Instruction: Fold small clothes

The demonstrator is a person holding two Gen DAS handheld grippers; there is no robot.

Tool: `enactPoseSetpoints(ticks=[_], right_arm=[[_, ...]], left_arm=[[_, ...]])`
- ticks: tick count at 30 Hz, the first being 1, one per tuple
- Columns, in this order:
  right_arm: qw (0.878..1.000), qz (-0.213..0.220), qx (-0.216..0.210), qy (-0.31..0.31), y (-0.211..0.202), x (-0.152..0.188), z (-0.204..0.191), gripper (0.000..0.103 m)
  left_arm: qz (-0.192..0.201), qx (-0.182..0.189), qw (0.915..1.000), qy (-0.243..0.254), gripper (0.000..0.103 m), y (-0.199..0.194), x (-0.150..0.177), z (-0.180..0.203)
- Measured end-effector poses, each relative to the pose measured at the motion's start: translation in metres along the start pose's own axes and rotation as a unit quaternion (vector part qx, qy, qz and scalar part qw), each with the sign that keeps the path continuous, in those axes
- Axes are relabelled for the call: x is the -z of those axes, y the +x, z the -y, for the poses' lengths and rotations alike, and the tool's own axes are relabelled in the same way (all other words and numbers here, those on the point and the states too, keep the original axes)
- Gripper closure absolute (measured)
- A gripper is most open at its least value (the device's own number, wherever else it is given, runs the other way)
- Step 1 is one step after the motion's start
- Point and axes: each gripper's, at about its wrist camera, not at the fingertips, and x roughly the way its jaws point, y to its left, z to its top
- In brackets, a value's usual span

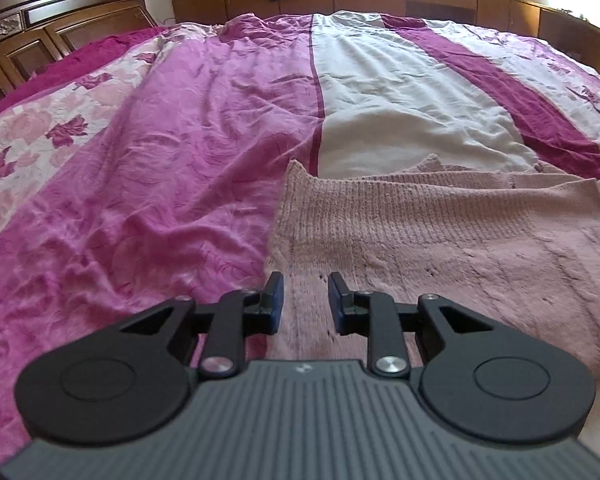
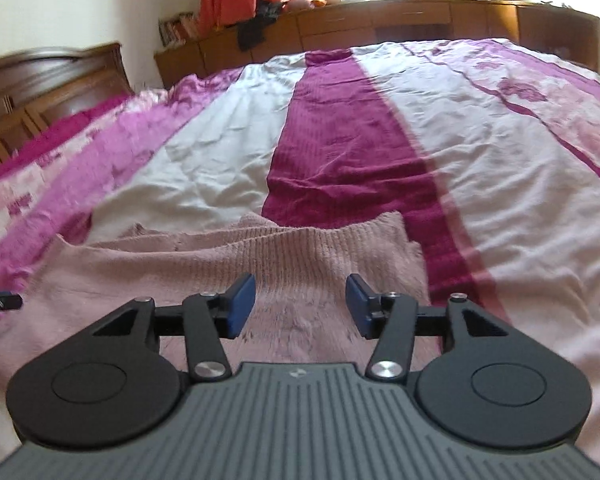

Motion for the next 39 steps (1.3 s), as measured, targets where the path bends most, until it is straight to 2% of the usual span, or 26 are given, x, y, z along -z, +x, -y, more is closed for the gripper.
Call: enactPoseSetpoints(ticks=[3,6,12,13,14,15,18,26,32,37,39], right_arm=[[1.0,0.006,0.003,0.021,-0.025,0.009,0.009,0.044],[0.999,0.007,0.009,0.042,-0.045,0.019,0.019,0.044],[0.997,0.008,0.021,0.074,-0.076,0.041,0.034,0.041],[0.996,0.007,0.02,0.082,-0.08,0.045,0.037,0.039],[0.996,0.007,0.02,0.089,-0.083,0.049,0.039,0.03],[0.995,0.009,0.02,0.095,-0.086,0.052,0.041,0.026],[0.994,0.013,0.019,0.106,-0.096,0.061,0.044,0.022],[0.988,-0.007,0.009,0.157,-0.102,0.085,0.052,0.021],[0.981,-0.018,-0.022,0.19,-0.102,0.1,0.05,0.021],[0.972,-0.03,-0.061,0.226,-0.096,0.105,0.048,0.021],[0.97,-0.032,-0.063,0.231,-0.093,0.107,0.046,0.02]], left_arm=[[0.0,0.002,1.0,-0.002,0.076,-0.016,0.003,0.001],[-0.006,0.006,0.9999,-0.011,0.069,-0.028,0.007,0.0],[-0.021,0.012,0.9994,-0.024,0.068,-0.046,0.018,0.001],[-0.025,0.015,0.9992,-0.028,0.062,-0.048,0.02,0.001],[-0.028,0.018,0.999,-0.031,0.053,-0.049,0.022,0.001],[-0.03,0.019,0.9988,-0.034,0.051,-0.051,0.024,0.001],[-0.032,0.015,0.9988,-0.034,0.048,-0.057,0.031,0.002],[-0.05,0.004,0.998,-0.038,0.04,-0.065,0.05,0.004],[-0.064,0.004,0.997,-0.042,0.04,-0.068,0.06,0.006],[-0.069,0.0,0.9966,-0.045,0.04,-0.069,0.066,0.008],[-0.07,-0.001,0.9965,-0.046,0.04,-0.069,0.068,0.01]])
